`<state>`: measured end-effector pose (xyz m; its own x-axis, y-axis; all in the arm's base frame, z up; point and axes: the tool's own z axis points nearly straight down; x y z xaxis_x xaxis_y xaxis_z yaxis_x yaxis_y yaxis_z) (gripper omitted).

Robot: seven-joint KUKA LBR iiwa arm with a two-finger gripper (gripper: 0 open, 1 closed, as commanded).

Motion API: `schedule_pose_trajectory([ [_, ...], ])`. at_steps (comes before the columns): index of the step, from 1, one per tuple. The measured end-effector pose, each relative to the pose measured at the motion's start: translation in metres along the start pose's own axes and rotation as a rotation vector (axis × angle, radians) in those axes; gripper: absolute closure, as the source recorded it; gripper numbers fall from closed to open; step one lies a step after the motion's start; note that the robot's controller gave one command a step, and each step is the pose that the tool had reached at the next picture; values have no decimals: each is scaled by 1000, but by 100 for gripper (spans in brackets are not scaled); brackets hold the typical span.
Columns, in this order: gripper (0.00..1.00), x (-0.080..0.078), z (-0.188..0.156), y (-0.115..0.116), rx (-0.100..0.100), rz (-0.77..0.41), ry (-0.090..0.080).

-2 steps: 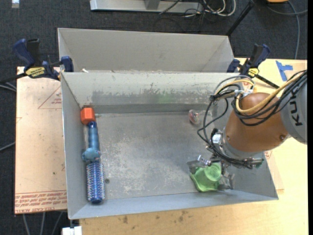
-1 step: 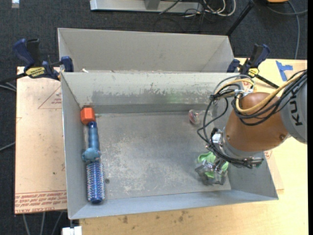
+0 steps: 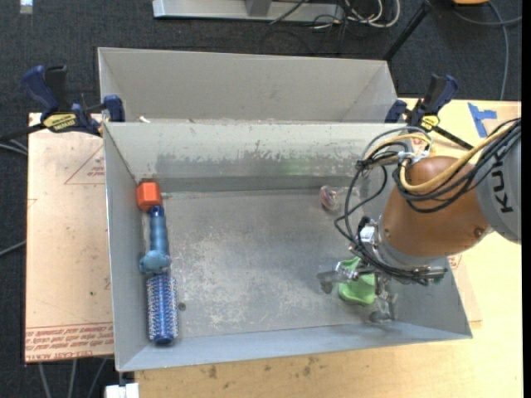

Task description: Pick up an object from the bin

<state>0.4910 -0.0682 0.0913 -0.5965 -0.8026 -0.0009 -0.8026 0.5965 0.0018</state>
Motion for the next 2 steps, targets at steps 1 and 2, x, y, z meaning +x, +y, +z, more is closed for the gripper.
schedule_pose_trajectory([
  [1,0,18,-7,-69,2,-345,-6],
  [2,0,28,20,-27,8,-240,-9],
])
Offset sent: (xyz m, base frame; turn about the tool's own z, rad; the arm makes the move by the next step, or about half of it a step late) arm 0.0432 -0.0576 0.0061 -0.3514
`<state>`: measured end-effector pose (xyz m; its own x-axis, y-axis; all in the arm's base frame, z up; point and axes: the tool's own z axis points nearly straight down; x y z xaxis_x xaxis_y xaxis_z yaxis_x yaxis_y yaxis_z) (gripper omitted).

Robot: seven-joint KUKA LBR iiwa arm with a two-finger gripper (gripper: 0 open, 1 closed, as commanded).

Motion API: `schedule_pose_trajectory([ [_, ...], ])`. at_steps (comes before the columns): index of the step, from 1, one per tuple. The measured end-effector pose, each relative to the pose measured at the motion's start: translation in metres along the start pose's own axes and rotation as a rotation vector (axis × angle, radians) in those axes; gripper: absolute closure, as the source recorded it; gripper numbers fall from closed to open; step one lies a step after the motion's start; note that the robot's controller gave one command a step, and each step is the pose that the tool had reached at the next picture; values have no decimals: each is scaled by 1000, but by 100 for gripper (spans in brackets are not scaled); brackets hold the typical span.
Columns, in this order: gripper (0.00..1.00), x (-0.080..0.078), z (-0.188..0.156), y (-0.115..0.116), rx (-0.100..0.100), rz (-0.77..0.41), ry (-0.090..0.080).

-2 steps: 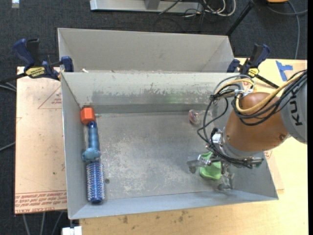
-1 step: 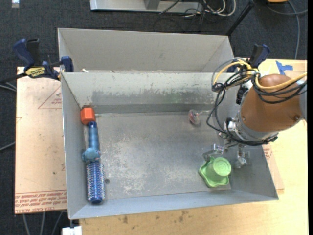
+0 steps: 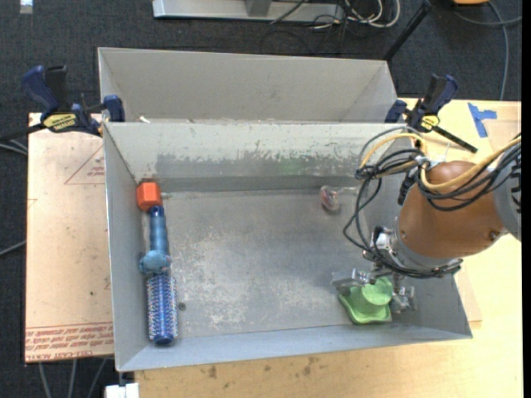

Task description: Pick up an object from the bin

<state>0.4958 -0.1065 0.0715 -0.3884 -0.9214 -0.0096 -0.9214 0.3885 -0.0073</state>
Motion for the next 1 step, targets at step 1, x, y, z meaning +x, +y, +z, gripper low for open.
schedule_pose_trajectory([
  [1,100,-1,-2,-1,2,1,-1],
])
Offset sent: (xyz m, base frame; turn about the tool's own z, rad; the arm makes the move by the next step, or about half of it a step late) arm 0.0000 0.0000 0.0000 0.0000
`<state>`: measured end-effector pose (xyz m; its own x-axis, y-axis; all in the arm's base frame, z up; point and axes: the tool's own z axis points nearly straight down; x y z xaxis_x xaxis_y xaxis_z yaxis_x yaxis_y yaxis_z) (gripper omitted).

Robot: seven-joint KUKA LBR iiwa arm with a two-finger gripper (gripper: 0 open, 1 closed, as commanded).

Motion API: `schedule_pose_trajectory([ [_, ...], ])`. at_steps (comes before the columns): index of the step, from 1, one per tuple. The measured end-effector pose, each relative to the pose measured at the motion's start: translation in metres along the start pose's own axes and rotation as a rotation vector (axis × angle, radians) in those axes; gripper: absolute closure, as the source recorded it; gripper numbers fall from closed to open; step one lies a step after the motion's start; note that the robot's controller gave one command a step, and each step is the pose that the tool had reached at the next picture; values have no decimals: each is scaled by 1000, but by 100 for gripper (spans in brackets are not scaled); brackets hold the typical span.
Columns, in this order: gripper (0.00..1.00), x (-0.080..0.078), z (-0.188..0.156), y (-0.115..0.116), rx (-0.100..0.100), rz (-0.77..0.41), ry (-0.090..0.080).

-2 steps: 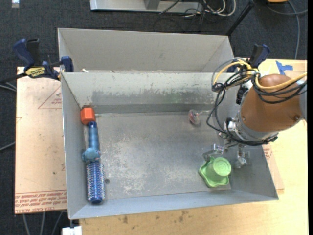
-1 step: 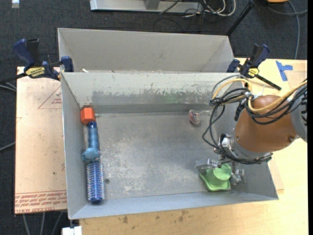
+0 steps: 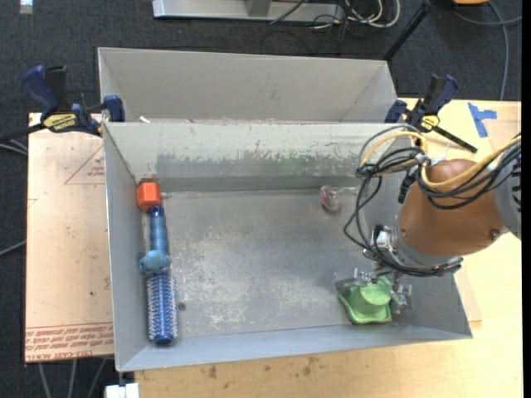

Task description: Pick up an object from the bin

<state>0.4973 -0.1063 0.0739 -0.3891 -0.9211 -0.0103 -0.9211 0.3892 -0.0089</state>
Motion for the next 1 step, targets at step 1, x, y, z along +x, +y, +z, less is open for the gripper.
schedule_pose_trajectory([
  [1,100,9,-137,-33,2,14,7],
])
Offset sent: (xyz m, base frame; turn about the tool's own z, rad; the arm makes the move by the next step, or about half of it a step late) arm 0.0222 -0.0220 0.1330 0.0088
